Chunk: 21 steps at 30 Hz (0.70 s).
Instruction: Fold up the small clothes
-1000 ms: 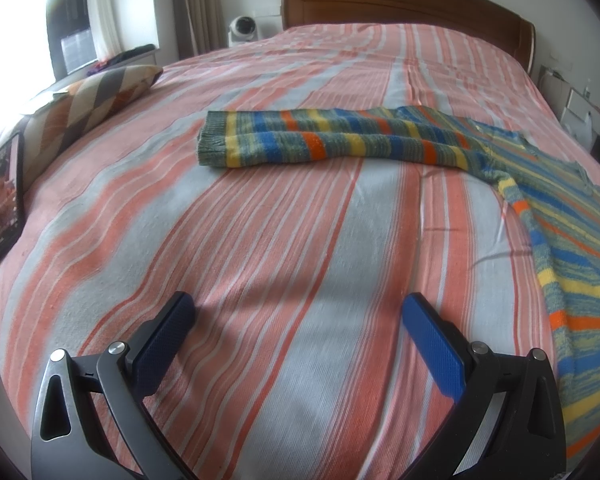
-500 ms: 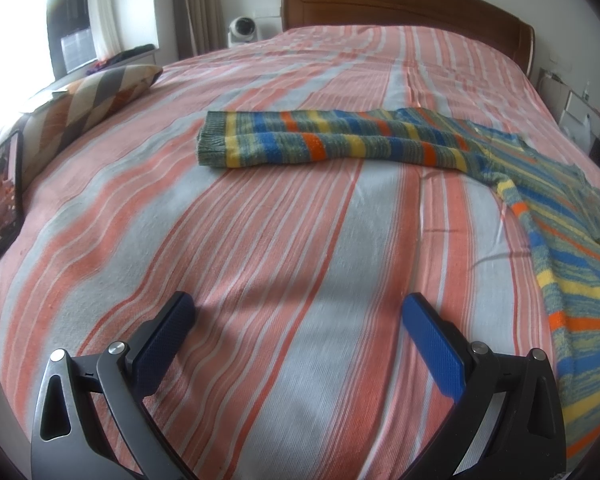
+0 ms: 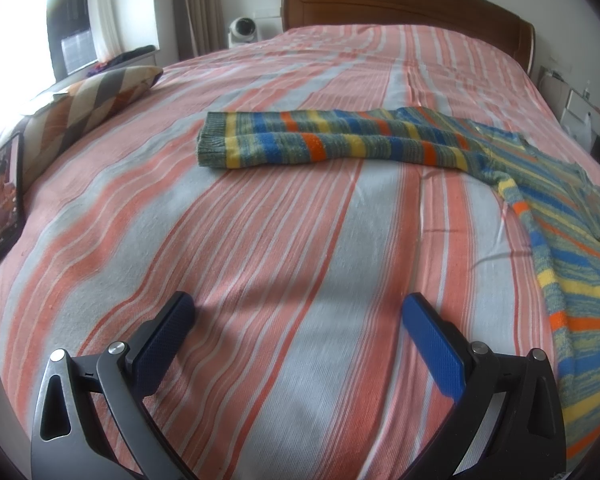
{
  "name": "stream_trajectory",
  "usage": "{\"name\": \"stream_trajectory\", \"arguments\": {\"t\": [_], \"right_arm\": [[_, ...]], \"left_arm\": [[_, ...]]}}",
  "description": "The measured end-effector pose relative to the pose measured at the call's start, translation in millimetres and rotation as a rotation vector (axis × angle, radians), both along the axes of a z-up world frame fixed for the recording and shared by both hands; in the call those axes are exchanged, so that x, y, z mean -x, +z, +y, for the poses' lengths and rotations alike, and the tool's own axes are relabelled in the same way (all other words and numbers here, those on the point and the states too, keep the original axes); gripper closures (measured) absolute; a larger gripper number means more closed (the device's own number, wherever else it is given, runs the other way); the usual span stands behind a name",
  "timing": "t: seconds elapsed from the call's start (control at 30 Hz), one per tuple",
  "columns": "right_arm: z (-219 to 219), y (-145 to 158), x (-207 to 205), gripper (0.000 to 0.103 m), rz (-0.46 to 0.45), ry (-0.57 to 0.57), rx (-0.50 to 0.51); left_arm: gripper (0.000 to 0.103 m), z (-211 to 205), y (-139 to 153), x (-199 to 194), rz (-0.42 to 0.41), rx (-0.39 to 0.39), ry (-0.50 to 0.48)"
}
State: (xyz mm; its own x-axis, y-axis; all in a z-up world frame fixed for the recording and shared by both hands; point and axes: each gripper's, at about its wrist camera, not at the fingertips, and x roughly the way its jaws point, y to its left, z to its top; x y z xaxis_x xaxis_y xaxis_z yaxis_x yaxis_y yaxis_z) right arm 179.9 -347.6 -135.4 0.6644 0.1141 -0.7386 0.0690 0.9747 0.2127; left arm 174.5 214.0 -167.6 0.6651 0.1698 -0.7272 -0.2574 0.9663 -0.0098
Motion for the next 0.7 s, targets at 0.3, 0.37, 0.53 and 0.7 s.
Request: {"name": "stream_trajectory", "arguments": {"t": [0.3, 0.37, 0.53, 0.7], "right_arm": [[-35.3, -15.5, 54.1, 0.02, -0.066, -0.051, 0.114], [-31.7, -19.1, 52.3, 0.018, -0.076, -0.05, 0.128], [-29.7, -29.0, 49.3, 0.013, -0.082, -0.04, 0.126], [-34.1, -32.5, 49.1, 0.011, -0.086, -0.032, 0.09]], "left_arm": [[0.0, -0.7, 0.2, -0.2, 0.0, -0.005, 0.001], [0.0, 1.9, 0.4, -1.2, -0.001, -0.005, 0.001], [0.0, -2.1, -0.1, 0.1, -0.001, -0.005, 0.0], [0.0, -1.6, -0.5, -0.4, -0.001, -0.006, 0.001]]}}
